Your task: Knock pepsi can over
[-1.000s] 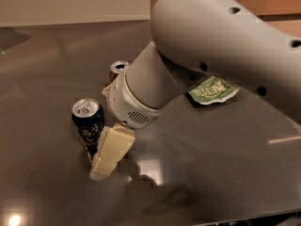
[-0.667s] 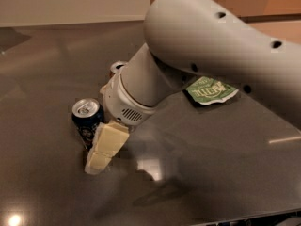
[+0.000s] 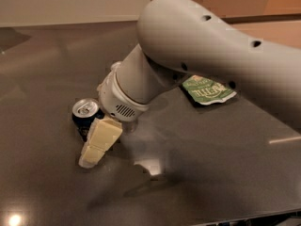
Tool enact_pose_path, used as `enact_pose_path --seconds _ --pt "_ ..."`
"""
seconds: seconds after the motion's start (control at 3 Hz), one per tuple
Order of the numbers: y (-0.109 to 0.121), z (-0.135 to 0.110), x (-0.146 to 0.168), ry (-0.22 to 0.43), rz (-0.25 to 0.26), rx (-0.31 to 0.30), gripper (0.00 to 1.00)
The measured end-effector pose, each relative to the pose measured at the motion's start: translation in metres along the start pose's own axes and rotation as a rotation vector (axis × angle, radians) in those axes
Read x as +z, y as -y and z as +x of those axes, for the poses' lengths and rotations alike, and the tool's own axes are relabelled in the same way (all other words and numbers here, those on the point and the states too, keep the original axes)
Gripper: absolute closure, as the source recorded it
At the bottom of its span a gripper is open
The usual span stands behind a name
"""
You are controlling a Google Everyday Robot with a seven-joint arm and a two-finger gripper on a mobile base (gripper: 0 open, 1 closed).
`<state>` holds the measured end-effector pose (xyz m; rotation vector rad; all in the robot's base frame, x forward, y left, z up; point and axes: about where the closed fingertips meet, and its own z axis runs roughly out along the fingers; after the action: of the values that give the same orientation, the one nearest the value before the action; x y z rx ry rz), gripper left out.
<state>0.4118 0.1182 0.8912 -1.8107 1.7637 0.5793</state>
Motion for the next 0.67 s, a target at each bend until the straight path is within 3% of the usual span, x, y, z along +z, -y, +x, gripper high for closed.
enact_pose_path --seconds 0.33,0.67 --pt "0.0037 -0.0049 -0.0005 0.019 -0.007 0.012 0.16" --pt "0.0073 -0.0080 -0.0077 0.041 -0.030 0.014 0.39"
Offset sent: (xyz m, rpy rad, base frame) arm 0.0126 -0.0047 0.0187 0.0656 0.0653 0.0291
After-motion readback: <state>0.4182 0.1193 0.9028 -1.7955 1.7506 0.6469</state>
